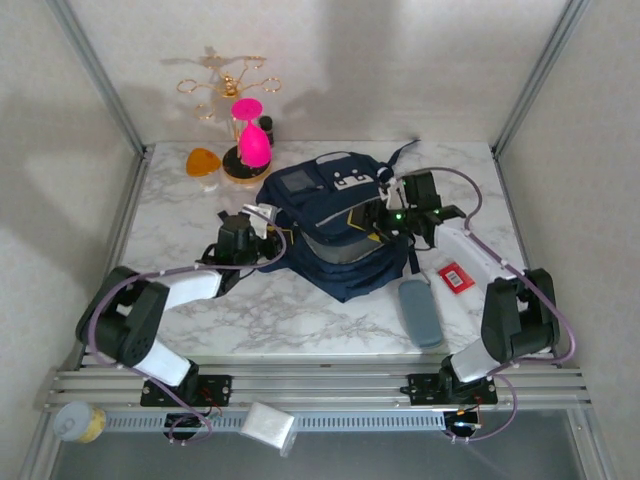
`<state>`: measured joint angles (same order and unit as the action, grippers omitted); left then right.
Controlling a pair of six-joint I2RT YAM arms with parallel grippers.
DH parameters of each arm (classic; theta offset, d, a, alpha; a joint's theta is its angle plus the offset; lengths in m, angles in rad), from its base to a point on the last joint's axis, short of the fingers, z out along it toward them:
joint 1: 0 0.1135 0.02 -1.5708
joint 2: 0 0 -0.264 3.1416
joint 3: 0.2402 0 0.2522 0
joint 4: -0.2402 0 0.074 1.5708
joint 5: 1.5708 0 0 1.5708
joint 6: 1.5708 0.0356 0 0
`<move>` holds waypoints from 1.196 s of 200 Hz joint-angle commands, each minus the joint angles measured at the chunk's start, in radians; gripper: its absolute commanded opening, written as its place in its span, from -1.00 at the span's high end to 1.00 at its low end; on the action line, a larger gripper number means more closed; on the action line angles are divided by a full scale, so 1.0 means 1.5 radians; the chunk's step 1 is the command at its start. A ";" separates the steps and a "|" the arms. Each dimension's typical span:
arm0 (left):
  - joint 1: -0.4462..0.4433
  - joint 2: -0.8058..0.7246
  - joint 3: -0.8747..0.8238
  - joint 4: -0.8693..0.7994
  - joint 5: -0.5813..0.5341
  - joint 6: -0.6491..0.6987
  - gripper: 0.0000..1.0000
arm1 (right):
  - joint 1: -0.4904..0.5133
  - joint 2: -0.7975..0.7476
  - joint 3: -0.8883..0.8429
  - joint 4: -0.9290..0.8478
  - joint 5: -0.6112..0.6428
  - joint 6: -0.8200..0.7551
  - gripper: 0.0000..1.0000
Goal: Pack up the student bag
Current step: Unzip the student bag at the center of the table, then pick up the pencil pouch from the bottom-right of the table.
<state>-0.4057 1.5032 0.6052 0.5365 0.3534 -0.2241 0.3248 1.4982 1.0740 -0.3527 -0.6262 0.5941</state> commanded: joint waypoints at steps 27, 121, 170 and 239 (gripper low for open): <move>-0.135 -0.134 -0.050 -0.163 -0.055 -0.187 0.17 | -0.027 -0.199 -0.100 -0.203 0.257 -0.005 -0.60; -0.427 0.037 0.152 -0.209 -0.020 -0.347 0.09 | -0.126 -0.309 -0.289 -0.225 0.377 0.106 -0.97; -0.468 0.252 0.318 -0.194 0.011 -0.389 0.10 | -0.154 -0.267 -0.362 -0.148 0.320 0.086 -0.97; -0.429 0.399 0.368 -0.126 0.040 -0.469 0.58 | -0.153 -0.312 -0.416 -0.096 0.146 0.077 -0.51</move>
<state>-1.0832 2.0575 1.1545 0.2871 0.3840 -0.8631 0.0956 1.0389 0.4629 -0.5411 -0.2829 0.7200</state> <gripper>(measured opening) 0.254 0.799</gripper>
